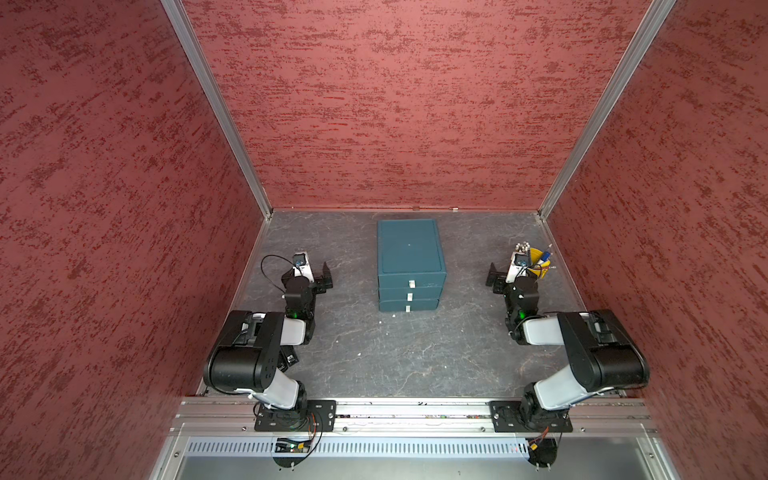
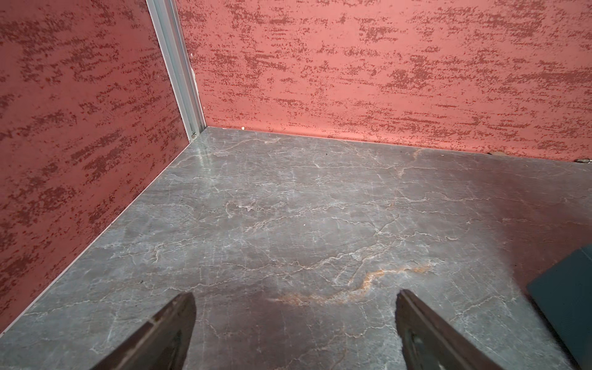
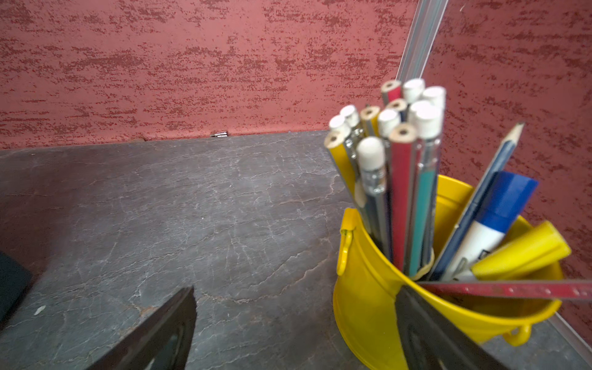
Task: Place the umbrella in the drawer by color
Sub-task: Reset both arms
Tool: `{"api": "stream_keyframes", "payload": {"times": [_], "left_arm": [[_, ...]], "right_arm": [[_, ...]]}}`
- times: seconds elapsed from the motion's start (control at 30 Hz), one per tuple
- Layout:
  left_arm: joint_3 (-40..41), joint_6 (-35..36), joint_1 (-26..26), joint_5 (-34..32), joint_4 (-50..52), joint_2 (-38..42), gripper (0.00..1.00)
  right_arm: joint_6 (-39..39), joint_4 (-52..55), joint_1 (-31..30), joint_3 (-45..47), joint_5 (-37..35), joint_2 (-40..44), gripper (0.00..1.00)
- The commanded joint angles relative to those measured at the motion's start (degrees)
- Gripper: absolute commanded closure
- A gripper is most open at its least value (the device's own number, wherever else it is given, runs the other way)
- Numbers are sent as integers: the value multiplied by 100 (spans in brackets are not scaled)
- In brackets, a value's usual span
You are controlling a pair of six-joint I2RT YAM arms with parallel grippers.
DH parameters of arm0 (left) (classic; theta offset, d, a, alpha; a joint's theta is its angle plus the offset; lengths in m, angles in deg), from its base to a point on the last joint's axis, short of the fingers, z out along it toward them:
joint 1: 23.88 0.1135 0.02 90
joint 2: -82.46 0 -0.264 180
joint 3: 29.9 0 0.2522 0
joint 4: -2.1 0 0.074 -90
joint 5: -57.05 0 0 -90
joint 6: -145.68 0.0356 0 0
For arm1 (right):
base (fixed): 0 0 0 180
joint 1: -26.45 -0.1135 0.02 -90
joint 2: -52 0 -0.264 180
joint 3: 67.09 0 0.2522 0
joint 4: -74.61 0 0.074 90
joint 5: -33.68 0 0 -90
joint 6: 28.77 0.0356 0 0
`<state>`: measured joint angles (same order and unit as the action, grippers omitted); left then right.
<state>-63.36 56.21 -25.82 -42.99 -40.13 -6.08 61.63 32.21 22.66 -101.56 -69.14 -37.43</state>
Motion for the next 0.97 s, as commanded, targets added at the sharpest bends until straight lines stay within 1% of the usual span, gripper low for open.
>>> {"api": "stream_keyframes", "payload": {"times": [0.0, 0.93], "left_arm": [[-55, 27, 93, 253, 54, 7, 0], [-69, 22, 115, 297, 90, 8, 0]], "right_arm": [[-32, 44, 37, -21, 86, 31, 2], [-5, 93, 76, -35, 174, 39, 2]]}}
